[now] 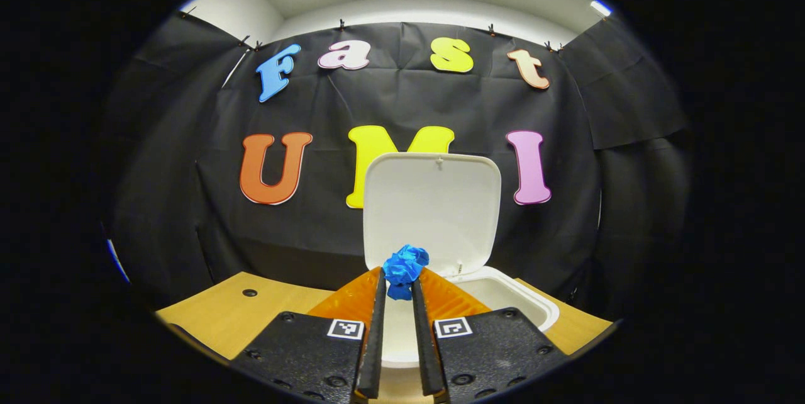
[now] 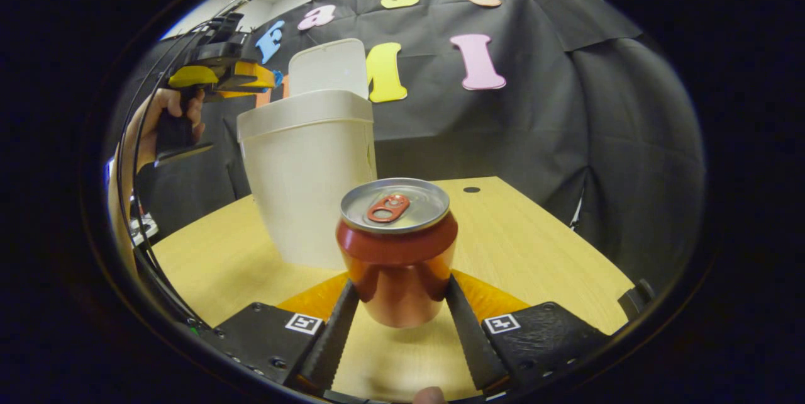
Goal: Press the lid of the desktop garbage bin to open it, pick up the crumpled paper on the desktop and throw it into the bin, then pick up the pop can on the desktop and drop it into the bin, and finally close the garbage bin lid.
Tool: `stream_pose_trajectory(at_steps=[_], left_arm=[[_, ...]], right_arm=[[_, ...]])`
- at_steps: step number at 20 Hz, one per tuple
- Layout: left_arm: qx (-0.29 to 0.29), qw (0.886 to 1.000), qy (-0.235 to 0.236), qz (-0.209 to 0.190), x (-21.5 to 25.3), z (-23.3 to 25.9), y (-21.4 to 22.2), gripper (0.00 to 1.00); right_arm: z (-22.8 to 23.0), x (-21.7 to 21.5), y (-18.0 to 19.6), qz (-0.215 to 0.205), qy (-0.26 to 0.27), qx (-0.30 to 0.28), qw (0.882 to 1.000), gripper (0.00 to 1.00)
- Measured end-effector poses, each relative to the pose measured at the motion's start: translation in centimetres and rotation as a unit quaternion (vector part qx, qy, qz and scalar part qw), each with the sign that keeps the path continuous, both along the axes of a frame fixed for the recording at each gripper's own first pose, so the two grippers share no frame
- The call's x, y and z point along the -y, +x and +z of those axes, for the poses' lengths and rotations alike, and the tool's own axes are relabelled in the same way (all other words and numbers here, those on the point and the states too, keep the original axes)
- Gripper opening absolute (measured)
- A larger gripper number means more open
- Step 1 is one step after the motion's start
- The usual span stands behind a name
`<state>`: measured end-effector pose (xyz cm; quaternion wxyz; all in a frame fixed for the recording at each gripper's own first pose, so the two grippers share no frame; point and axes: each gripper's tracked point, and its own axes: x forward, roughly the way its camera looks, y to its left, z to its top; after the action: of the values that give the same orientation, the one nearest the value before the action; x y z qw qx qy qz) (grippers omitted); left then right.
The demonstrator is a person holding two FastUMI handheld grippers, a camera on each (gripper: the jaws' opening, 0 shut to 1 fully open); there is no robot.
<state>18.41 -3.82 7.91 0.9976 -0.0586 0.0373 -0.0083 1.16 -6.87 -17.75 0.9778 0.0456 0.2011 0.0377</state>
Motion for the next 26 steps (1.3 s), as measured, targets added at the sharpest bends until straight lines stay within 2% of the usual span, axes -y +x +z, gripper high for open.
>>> stream_pose_trajectory(at_steps=[1, 2, 3, 5, 6, 13, 18, 23, 26], left_arm=[[-0.002, 1.0, 0.001, 0.0, 0.0, -0.1, 0.0, 0.3], [-0.005, 1.0, 0.004, -0.001, 0.0, -0.2, 0.1, 0.24], [-0.005, 1.0, 0.006, 0.0, -0.1, -0.2, 0.1, 0.41], [-0.003, 1.0, 0.006, 0.001, -0.1, -0.1, -0.1, 0.86], [-0.002, 1.0, 0.004, -0.001, -0.1, -0.2, -0.1, 0.96], [-0.004, 1.0, 0.002, -0.005, -1.1, -0.3, -1.9, 0.99], [0.002, 1.0, 0.012, 0.002, -3.4, -1.0, -4.9, 0.98], [-0.001, 1.0, 0.02, 0.019, -6.8, -2.4, -8.5, 0.99], [-0.002, 0.999, 0.028, 0.041, -9.1, -3.4, -10.7, 0.99]], right_arm=[[0.0, -0.1, 0.0, 0.001, 0.0, -0.001, 1.0, 0.78], [-0.1, -0.2, -0.1, 0.001, 0.0, -0.001, 1.0, 0.78], [0.0, -0.2, -0.1, 0.001, -0.001, 0.0, 1.0, 0.78], [0.1, 0.0, -0.3, -0.001, -0.001, 0.001, 1.0, 0.78], [0.1, 0.2, -0.4, -0.004, 0.0, 0.002, 1.0, 0.78], [1.2, 0.6, -0.9, -0.01, -0.009, 0.013, 1.0, 0.78], [5.2, -1.2, -0.3, 0.02, -0.028, 0.037, 0.999, 0.78], [10.9, -4.6, 1.9, 0.07, -0.029, 0.064, 0.995, 0.78], [14.5, -6.8, 3.5, 0.091, -0.03, 0.084, 0.992, 0.78]])
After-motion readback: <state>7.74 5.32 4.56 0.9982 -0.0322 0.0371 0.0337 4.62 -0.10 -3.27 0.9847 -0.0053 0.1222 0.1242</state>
